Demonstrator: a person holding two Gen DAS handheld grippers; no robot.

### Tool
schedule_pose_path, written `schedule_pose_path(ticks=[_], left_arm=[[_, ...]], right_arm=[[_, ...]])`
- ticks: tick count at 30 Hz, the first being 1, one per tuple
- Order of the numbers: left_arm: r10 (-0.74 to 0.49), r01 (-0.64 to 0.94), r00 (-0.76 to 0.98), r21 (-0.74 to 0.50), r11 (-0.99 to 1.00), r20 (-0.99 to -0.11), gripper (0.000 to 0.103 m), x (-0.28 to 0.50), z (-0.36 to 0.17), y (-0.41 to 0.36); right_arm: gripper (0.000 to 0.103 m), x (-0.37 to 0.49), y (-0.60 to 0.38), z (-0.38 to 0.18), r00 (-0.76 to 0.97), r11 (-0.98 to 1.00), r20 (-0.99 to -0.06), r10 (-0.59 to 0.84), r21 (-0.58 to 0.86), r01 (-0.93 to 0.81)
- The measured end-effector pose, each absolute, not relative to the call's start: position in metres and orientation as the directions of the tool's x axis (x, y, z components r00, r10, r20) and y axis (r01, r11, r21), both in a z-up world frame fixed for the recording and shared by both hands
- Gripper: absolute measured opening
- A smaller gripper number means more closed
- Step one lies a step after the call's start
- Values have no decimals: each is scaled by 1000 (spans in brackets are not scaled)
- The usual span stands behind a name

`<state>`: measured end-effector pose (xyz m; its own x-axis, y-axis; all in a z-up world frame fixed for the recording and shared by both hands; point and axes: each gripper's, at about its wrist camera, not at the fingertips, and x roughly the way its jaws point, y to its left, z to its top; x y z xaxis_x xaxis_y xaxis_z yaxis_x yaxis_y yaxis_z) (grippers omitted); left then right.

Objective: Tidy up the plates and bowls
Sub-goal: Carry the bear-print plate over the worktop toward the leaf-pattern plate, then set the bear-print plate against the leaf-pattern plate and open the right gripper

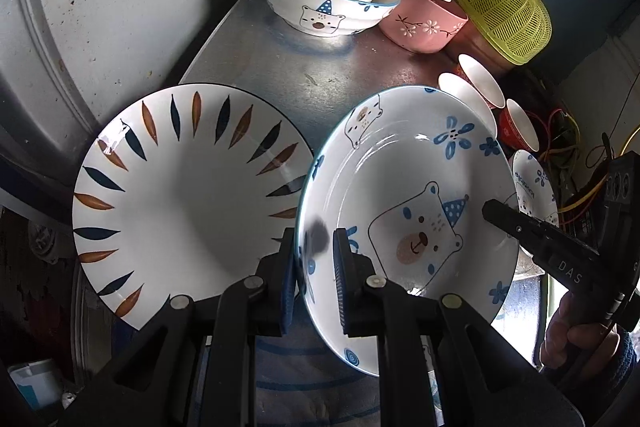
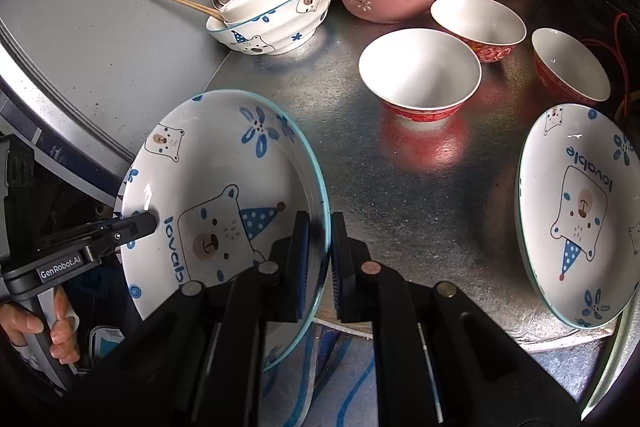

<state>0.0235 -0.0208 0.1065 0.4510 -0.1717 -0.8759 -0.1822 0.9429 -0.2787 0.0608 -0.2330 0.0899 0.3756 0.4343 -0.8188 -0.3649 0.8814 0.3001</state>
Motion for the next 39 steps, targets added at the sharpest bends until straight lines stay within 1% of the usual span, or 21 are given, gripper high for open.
schedule_pose_path(ticks=[23,29,39], left_arm=[[-65,-437,458,-289,852,-887,16,-17,93,102],[-61,-461,439,-284,841,-896,16,-16,85,119],[-68,-465,383,-256,847,-921,16,-4,73,122]], right_arm=[[11,74,-86,76,242,769,-832,499,296,-567],[11,83,-59,66,222,760,-848,482,278,-587],[12,96,-43,42,186,773,-876,445,271,-574]])
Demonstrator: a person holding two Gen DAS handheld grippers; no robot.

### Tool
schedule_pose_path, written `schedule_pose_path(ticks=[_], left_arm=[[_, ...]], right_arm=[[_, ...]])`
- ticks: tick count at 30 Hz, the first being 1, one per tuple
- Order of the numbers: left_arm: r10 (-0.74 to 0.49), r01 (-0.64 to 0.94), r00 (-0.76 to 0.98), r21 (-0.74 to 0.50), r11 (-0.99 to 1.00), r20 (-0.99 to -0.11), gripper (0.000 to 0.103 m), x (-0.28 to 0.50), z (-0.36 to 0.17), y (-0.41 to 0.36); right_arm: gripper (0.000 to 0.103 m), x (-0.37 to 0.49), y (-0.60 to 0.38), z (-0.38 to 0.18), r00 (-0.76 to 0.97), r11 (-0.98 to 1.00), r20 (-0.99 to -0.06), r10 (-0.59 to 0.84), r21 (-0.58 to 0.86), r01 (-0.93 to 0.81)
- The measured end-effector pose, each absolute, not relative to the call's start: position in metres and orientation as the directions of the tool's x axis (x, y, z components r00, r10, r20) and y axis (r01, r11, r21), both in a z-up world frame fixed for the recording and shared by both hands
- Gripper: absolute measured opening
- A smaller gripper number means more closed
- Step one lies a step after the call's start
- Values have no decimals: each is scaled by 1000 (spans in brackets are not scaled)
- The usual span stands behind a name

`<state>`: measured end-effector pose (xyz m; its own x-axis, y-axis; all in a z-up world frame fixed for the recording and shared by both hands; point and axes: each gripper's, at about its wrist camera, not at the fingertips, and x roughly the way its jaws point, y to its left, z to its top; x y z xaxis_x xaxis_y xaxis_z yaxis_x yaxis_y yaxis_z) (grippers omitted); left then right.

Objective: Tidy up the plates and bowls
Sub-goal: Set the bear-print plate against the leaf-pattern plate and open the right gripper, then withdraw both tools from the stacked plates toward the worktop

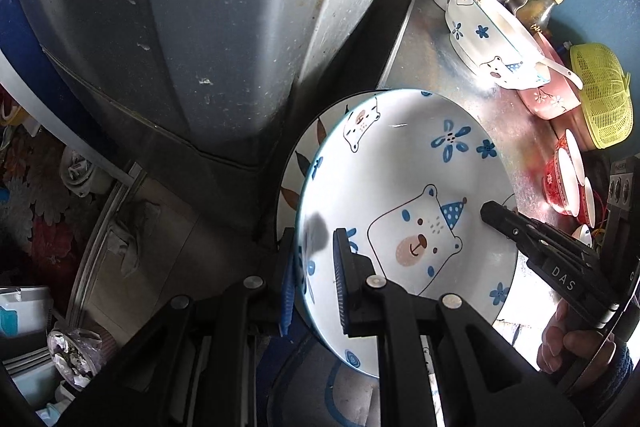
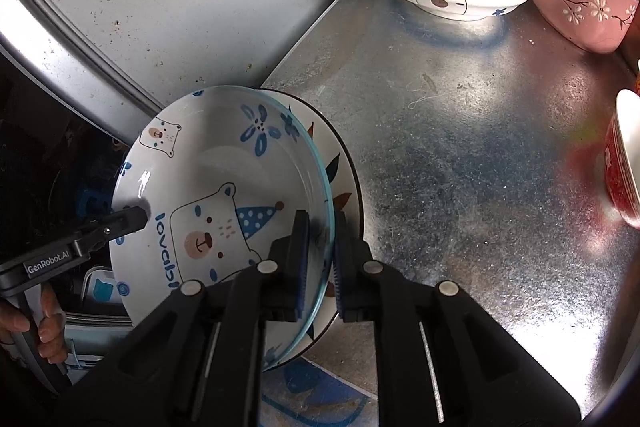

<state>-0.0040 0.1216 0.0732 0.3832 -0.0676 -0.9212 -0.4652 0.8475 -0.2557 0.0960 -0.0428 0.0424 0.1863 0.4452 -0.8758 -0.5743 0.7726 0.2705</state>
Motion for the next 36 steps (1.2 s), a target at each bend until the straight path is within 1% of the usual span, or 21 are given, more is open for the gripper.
schedule_pose_path(ticks=[5,6,7,8,9,10,11,14,16,17,18,19,20,22,28,30,32,33,36], left_arm=[[-75,-462,390,-265,846,-918,29,-4,75,119],[-77,-460,392,-268,846,-917,33,-4,75,118],[-79,-459,392,-269,847,-917,36,-3,75,117],[-80,-457,391,-269,848,-917,37,-2,75,117],[-84,-454,392,-273,848,-916,42,-2,76,115],[-87,-451,393,-275,849,-915,45,-2,76,115],[-86,-450,392,-273,851,-916,46,-2,77,114],[-95,-445,396,-281,850,-913,52,-1,78,111],[-97,-444,401,-285,850,-911,57,-2,79,111],[-91,-440,409,-284,852,-908,60,-2,81,110],[-81,-439,416,-278,854,-906,66,-3,84,109],[-68,-437,432,-275,856,-899,75,-3,88,109],[-61,-434,455,-281,856,-888,78,-4,93,109],[-49,-431,479,-284,857,-876,87,-4,100,109],[-30,-446,479,-272,853,-878,93,-3,103,108],[-26,-448,476,-268,853,-879,95,-2,103,106],[-14,-449,473,-255,857,-881,97,-1,104,104],[-12,-447,474,-252,858,-880,97,-2,105,103],[-9,-440,472,-245,864,-881,102,-1,105,98]], right_arm=[[15,96,-35,40,191,774,-883,428,249,-582],[18,96,-33,39,190,773,-885,426,247,-584],[24,96,-31,39,187,770,-885,425,245,-590],[34,93,-29,39,182,760,-884,431,247,-600],[40,92,-26,39,173,751,-882,438,252,-610],[50,90,-22,39,164,742,-880,445,260,-618],[57,88,-19,39,158,737,-880,448,264,-622],[67,87,-12,37,148,734,-880,452,273,-622],[68,86,-10,36,146,735,-879,454,277,-619],[71,87,-9,36,146,734,-878,456,279,-619],[75,86,-9,39,155,730,-872,464,277,-625],[82,85,-9,42,164,723,-865,475,277,-633],[87,85,-9,46,170,716,-858,485,278,-641],[87,86,-7,50,179,712,-856,485,267,-649],[89,83,-13,55,204,720,-848,490,262,-642],[92,81,-19,56,215,729,-848,484,255,-635],[100,86,-29,59,226,744,-851,475,250,-620],[103,87,-35,58,234,752,-852,469,247,-611],[103,88,-47,59,256,778,-853,455,241,-581]])
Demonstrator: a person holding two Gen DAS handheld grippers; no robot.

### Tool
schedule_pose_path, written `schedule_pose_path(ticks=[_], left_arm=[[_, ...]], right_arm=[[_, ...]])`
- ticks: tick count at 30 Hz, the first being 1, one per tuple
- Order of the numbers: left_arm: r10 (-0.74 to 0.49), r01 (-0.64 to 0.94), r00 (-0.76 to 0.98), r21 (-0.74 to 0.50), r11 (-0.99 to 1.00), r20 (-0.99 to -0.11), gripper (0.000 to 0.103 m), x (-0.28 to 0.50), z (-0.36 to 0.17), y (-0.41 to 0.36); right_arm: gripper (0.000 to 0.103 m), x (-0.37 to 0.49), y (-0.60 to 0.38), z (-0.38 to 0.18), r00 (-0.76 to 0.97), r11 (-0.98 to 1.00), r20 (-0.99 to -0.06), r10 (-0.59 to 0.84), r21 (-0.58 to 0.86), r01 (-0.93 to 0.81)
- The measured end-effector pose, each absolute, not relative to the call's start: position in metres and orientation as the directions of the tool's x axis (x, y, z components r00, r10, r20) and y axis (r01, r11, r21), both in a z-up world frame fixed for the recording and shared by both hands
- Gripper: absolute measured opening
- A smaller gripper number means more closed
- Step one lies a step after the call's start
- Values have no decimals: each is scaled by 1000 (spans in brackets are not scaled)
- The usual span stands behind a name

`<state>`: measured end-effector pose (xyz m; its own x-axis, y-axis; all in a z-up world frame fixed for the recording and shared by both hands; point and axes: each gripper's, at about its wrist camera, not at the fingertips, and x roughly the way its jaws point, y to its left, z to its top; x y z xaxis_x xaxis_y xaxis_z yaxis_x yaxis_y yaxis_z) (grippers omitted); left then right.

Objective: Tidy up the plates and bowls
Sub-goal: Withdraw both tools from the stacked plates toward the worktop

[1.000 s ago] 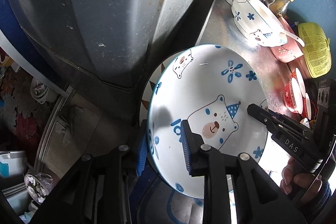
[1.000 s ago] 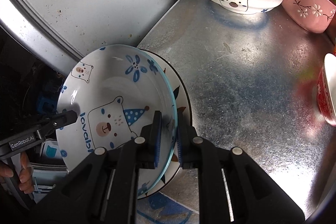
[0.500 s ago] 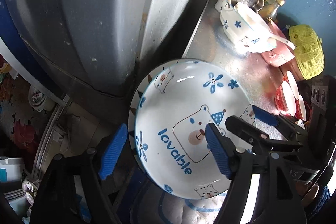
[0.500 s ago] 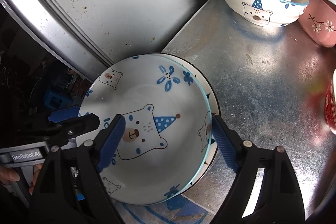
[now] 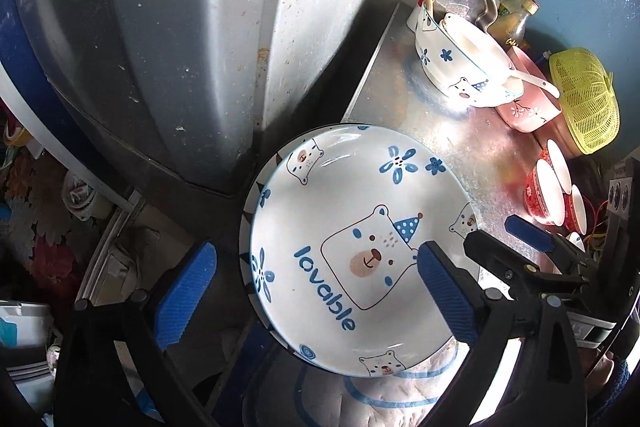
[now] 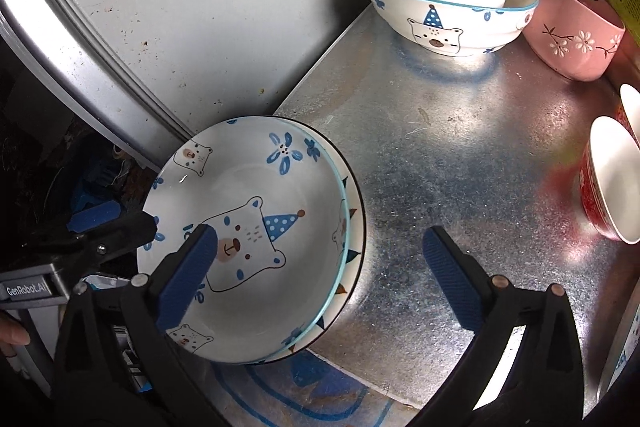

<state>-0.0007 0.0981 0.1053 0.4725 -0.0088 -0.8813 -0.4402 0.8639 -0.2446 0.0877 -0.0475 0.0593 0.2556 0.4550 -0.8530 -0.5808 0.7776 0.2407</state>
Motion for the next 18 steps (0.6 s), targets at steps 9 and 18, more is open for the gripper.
schedule_pose_path(ticks=[9,18], left_arm=[[-8,-418,474,-233,878,-881,102,0,110,82],[-23,-380,478,-231,896,-878,102,6,115,55]], right_arm=[[103,92,-82,68,282,804,-841,462,262,-534],[103,82,-110,89,310,821,-830,464,270,-504]])
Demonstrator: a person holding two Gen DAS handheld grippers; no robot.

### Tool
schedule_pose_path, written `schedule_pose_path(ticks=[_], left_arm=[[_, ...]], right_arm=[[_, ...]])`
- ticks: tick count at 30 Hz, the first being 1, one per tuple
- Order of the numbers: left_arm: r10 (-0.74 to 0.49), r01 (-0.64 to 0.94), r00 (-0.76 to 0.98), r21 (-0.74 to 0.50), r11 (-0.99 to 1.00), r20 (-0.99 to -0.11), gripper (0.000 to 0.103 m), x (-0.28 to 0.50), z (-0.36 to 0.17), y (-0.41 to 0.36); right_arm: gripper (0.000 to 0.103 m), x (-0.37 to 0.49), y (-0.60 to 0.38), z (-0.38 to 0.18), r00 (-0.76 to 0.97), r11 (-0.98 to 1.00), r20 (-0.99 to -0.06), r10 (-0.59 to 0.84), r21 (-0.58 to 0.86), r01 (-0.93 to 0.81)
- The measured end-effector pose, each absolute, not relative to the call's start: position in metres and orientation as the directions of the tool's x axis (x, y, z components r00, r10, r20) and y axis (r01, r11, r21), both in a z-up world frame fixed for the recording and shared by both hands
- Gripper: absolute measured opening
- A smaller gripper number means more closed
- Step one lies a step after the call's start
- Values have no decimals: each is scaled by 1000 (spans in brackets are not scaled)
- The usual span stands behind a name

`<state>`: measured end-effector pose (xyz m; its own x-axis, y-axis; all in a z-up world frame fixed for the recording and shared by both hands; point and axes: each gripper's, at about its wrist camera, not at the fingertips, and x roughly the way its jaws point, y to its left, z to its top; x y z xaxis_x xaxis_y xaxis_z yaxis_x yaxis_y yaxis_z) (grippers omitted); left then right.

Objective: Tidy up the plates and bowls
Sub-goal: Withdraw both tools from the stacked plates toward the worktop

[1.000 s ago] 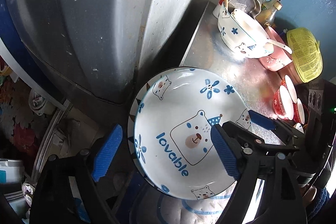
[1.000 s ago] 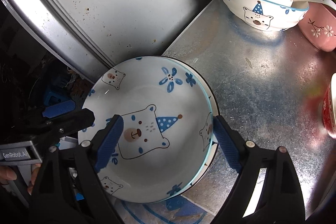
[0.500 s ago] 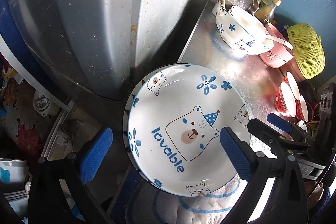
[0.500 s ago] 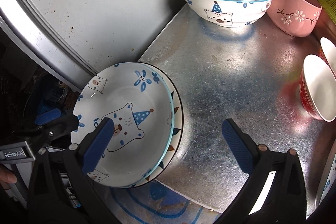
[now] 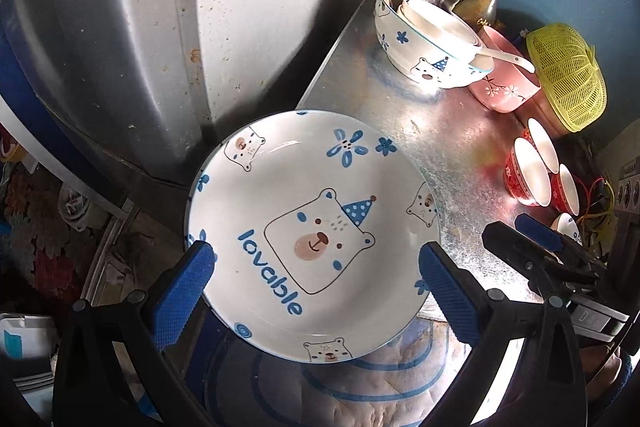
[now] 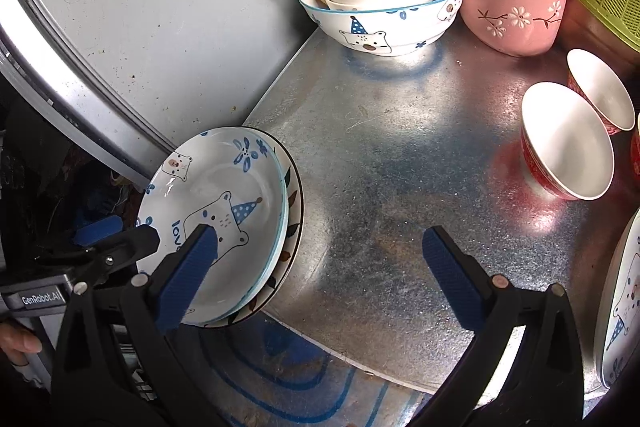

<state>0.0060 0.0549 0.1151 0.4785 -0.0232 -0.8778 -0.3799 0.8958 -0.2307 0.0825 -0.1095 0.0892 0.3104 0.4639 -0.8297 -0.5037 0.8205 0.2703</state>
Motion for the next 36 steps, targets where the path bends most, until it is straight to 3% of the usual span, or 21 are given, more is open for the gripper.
schedule_pose_path(ticks=[36], left_arm=[[-99,-214,486,-228,950,-868,102,37,128,-61]], right_arm=[[103,73,-239,117,420,887,-801,427,281,-365]])
